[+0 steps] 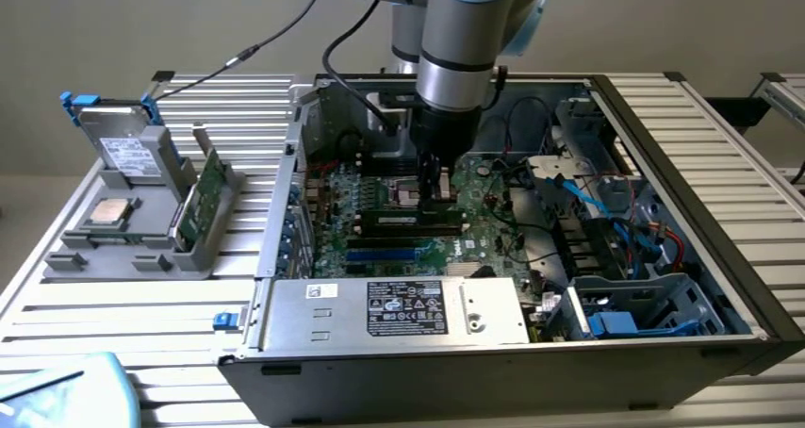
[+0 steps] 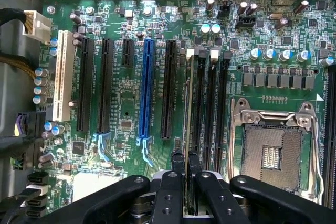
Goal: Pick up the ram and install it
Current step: 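Insert the ram into the slot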
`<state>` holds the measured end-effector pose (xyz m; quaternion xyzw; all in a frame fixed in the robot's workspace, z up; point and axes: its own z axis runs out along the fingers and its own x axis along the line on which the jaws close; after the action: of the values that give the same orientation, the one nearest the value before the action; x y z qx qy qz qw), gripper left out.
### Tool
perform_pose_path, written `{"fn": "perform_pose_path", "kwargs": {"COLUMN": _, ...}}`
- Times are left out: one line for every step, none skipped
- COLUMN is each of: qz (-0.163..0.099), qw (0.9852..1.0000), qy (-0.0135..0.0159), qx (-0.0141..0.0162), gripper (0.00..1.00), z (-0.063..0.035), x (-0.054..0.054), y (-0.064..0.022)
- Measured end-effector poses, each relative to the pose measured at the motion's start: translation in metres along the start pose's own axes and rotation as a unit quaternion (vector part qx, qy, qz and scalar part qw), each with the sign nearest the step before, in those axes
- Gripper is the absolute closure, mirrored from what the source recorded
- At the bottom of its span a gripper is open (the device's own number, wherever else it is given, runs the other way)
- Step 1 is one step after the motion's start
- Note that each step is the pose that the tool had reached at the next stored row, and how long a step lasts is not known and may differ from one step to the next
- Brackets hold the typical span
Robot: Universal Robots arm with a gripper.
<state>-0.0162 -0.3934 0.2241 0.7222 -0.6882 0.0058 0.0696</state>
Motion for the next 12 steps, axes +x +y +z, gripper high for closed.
{"fn": "perform_pose_path", "kwargs": {"qz": 0.0, "qw": 1.0, "qy": 0.0001, "qx": 0.0001, "gripper": 0.85, "z": 0.0, "x": 0.0, "y": 0.0}}
{"fn": "perform_pose_path", "kwargs": {"qz": 0.0, "qw": 1.0, "qy": 0.0001, "qx": 0.0001, "gripper": 0.85, "z": 0.0, "x": 0.0, "y": 0.0}}
{"fn": "perform_pose_path", "kwargs": {"qz": 0.0, "qw": 1.0, "qy": 0.0002, "qx": 0.0002, "gripper": 0.85, "z": 0.0, "x": 0.0, "y": 0.0001}}
{"fn": "perform_pose_path", "kwargs": {"qz": 0.0, "qw": 1.0, "qy": 0.0003, "qx": 0.0006, "gripper": 0.85, "z": 0.0, "x": -0.0001, "y": 0.0002}}
{"fn": "perform_pose_path", "kwargs": {"qz": 0.0, "qw": 1.0, "qy": 0.0004, "qx": 0.0015, "gripper": 0.85, "z": 0.0, "x": -0.0002, "y": 0.0003}}
{"fn": "perform_pose_path", "kwargs": {"qz": 0.001, "qw": 1.0, "qy": 0.0006, "qx": 0.0031, "gripper": 0.85, "z": 0.0, "x": -0.0002, "y": 0.0004}}
{"fn": "perform_pose_path", "kwargs": {"qz": 0.001, "qw": 1.0, "qy": 0.0012, "qx": 0.0055, "gripper": 0.85, "z": 0.0, "x": -0.0003, "y": 0.0005}}
{"fn": "perform_pose_path", "kwargs": {"qz": 0.001, "qw": 1.0, "qy": 0.0017, "qx": 0.0081, "gripper": 0.85, "z": 0.0001, "x": -0.0005, "y": 0.0008}}
{"fn": "perform_pose_path", "kwargs": {"qz": 0.001, "qw": 1.0, "qy": 0.0021, "qx": 0.0089, "gripper": 0.85, "z": 0.0002, "x": -0.0005, "y": 0.001}}
{"fn": "perform_pose_path", "kwargs": {"qz": 0.001, "qw": 1.0, "qy": 0.0023, "qx": 0.009, "gripper": 0.85, "z": 0.0002, "x": -0.0005, "y": 0.0011}}
{"fn": "perform_pose_path", "kwargs": {"qz": 0.001, "qw": 1.0, "qy": 0.0025, "qx": 0.009, "gripper": 0.85, "z": 0.0002, "x": -0.0005, "y": 0.0015}}
{"fn": "perform_pose_path", "kwargs": {"qz": 0.001, "qw": 1.0, "qy": 0.0027, "qx": 0.009, "gripper": 0.85, "z": 0.0002, "x": -0.0007, "y": 0.0018}}
